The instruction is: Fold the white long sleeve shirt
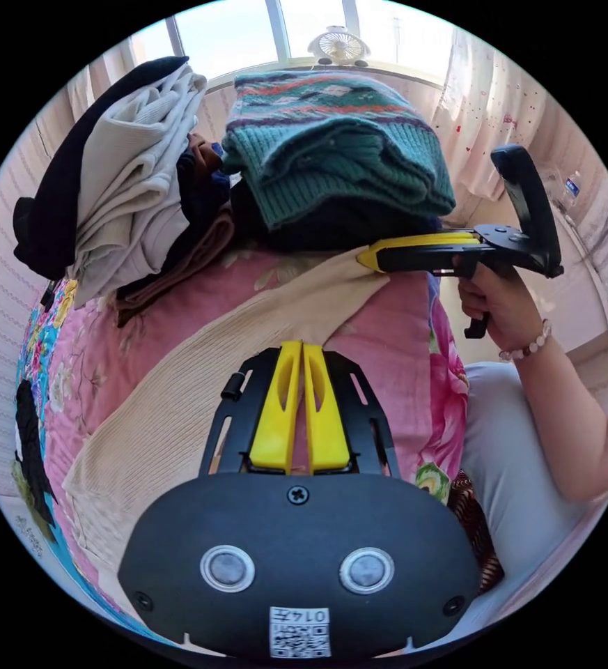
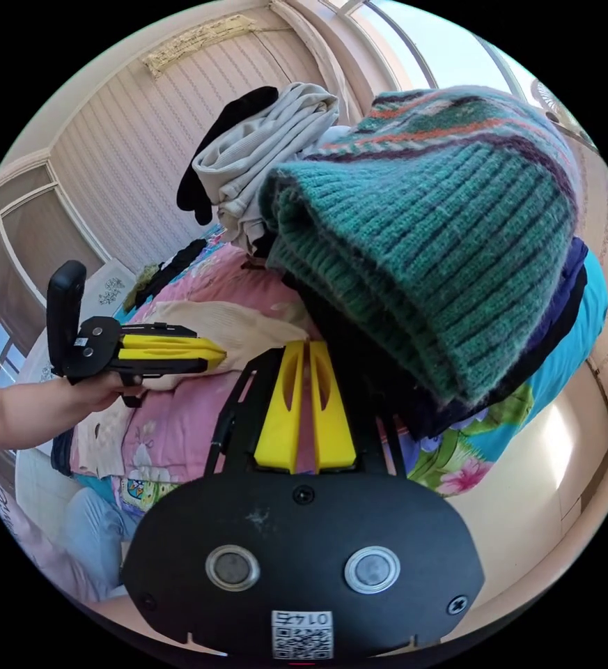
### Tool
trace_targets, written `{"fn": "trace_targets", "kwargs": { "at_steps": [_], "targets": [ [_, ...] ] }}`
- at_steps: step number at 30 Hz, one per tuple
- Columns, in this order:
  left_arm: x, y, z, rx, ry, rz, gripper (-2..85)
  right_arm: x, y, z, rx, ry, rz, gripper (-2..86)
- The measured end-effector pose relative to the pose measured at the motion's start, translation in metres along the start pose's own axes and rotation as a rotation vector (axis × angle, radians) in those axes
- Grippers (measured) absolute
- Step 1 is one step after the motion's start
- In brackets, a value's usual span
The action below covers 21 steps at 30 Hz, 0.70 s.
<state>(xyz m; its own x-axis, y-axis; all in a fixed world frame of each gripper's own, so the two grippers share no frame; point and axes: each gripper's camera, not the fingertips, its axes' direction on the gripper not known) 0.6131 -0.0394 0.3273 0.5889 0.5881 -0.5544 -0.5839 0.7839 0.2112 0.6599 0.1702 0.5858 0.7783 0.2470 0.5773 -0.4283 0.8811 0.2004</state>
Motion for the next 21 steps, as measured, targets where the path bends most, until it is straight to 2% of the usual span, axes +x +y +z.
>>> {"fn": "trace_targets", "kwargs": {
  "at_steps": [3, 7, 10, 17, 21],
  "targets": [
    [0.006, -0.002, -0.003, 0.031, -0.004, 0.02, -1.0, -0.008, -0.004, 0.009, -0.013, 0.094, 0.003, 0.4],
    [0.016, 0.0, 0.024, -0.051, -0.032, 0.056, -1.0, -0.037, -0.01, 0.031, -0.073, 0.303, -0.07, 0.3],
    [0.02, 0.004, 0.022, -0.02, -0.04, 0.056, -0.9, -0.049, -0.009, 0.039, -0.072, 0.363, -0.076, 0.3],
    [0.029, 0.015, -0.017, 0.067, -0.098, 0.06, 0.2, -0.049, -0.006, 0.036, -0.029, 0.263, 0.016, 0.3],
    [0.024, 0.024, -0.026, 0.059, -0.119, 0.029, 6.5, -0.062, -0.006, 0.039, -0.031, 0.285, 0.01, 0.3]
  ]
}}
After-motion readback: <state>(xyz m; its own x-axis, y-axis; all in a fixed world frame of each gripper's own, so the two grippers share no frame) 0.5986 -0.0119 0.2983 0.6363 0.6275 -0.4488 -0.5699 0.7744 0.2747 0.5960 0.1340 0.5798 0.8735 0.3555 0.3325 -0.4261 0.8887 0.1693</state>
